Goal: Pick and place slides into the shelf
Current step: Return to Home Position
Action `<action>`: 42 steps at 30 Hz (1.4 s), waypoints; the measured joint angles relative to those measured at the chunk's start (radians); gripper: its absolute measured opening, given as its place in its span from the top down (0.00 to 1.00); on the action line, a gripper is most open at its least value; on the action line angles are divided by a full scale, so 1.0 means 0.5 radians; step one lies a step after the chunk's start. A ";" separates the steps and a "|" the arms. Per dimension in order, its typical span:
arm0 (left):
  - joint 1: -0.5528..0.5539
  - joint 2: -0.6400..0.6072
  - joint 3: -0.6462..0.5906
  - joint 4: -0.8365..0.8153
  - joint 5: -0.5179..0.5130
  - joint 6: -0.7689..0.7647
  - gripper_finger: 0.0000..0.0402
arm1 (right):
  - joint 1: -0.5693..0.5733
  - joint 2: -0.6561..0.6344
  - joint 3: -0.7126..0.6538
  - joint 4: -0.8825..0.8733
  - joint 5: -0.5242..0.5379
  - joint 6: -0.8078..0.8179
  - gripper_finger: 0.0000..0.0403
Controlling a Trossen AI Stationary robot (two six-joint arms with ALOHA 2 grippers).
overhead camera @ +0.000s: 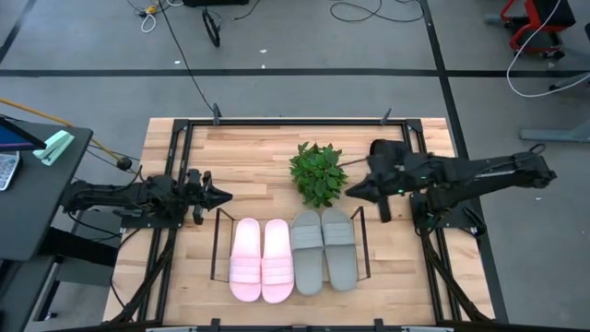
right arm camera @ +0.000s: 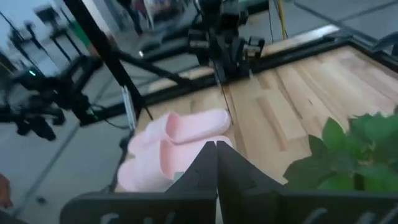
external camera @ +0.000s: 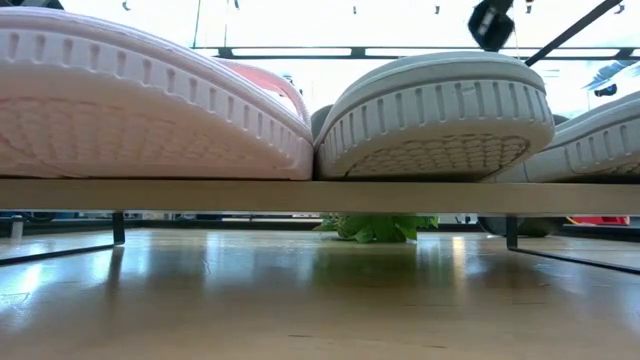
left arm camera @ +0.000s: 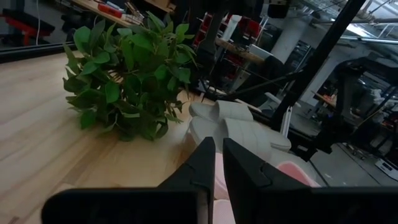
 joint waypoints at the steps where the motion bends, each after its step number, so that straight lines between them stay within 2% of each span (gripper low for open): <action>1: 0.001 0.000 0.000 0.000 0.000 0.000 0.91 | 0.000 -0.080 -0.051 0.021 0.010 0.020 1.00; 8: 0.000 0.000 0.000 0.003 0.000 0.000 0.90 | 0.034 -0.561 -0.433 0.300 0.075 0.084 1.00; 14: 0.000 0.000 0.000 0.004 0.000 -0.001 0.89 | 0.104 -0.831 -0.781 0.656 0.144 0.118 1.00; 26: 0.000 0.000 0.000 0.004 0.000 -0.001 0.93 | 0.135 -1.056 -1.303 1.219 0.176 0.108 1.00; 33: 0.000 0.000 0.000 0.005 0.001 -0.001 0.92 | 0.120 -1.126 -1.440 1.321 0.212 0.064 1.00; 42: 0.000 0.000 0.000 0.004 0.001 0.000 0.90 | 0.025 -1.328 -1.475 1.215 0.154 0.014 1.00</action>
